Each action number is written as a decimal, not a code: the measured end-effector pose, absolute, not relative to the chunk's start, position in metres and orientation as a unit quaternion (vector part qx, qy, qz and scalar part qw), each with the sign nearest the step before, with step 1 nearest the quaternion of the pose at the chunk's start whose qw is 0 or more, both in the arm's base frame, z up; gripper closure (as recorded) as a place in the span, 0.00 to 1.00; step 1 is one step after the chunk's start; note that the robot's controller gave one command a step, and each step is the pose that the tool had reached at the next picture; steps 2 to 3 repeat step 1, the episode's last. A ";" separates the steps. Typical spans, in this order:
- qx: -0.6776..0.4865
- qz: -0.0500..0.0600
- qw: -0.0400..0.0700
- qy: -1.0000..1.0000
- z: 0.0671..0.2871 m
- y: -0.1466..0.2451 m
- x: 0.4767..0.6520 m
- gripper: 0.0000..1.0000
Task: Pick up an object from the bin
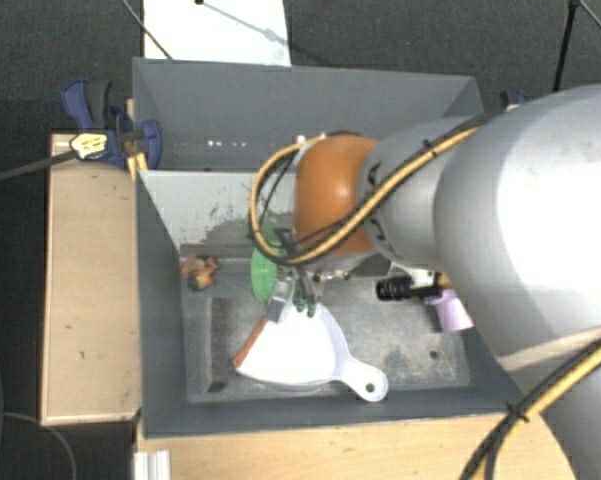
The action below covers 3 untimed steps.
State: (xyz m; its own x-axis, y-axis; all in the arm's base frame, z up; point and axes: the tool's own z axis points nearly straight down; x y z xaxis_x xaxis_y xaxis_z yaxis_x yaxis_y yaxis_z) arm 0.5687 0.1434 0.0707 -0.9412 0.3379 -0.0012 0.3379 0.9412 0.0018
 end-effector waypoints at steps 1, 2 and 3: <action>0.129 0.001 0.002 0.992 0.212 0.149 0.540 1.00; 0.129 0.001 0.002 0.992 0.212 0.149 0.540 1.00; 0.129 0.001 0.002 0.992 0.212 0.149 0.540 1.00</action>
Offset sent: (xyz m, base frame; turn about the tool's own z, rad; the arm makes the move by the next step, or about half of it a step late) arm 0.0000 0.0000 0.0000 0.0000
